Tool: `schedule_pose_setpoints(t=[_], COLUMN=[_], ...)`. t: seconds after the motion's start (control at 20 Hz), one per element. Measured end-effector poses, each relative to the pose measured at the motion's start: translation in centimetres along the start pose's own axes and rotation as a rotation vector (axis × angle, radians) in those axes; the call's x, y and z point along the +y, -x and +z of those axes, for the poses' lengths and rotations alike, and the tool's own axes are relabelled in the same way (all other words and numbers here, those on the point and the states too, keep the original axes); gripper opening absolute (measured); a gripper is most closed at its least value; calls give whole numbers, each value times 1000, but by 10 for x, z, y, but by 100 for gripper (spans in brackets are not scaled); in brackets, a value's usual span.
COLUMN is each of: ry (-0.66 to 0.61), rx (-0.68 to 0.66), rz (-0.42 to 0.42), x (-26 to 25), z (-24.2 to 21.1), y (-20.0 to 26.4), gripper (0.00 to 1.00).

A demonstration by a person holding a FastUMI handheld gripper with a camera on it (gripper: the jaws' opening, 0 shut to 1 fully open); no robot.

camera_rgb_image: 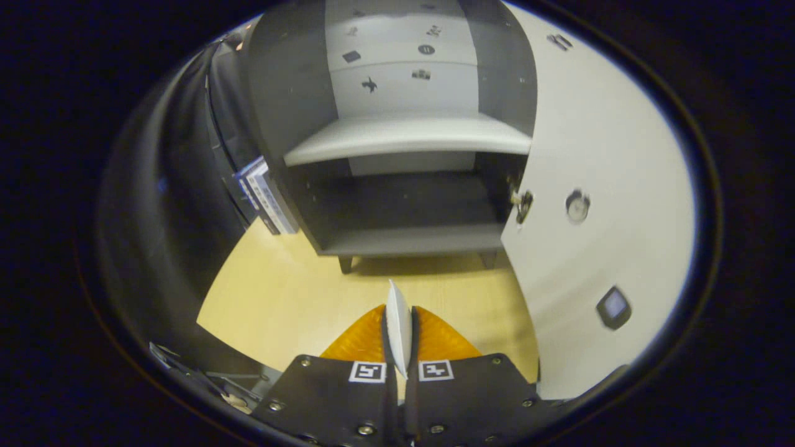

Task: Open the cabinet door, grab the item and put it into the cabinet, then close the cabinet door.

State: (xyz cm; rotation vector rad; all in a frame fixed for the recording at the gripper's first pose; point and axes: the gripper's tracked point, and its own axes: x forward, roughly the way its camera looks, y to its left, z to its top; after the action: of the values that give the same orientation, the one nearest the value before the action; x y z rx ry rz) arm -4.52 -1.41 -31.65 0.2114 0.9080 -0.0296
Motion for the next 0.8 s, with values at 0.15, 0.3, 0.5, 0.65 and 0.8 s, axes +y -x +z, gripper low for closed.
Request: schedule_pose_setpoints(t=[0.15,0.3,0.5,0.65,0.8], ry=[1,-17,-41,-62,-39], rx=[-109,-216,-257,-224,-196], rz=[15,28,20,12,-27], x=[4,5,1,-3,-9], z=[72,137,187,207,223], y=[17,20,1,-23,-42], gripper=[5,5,5,5,5])
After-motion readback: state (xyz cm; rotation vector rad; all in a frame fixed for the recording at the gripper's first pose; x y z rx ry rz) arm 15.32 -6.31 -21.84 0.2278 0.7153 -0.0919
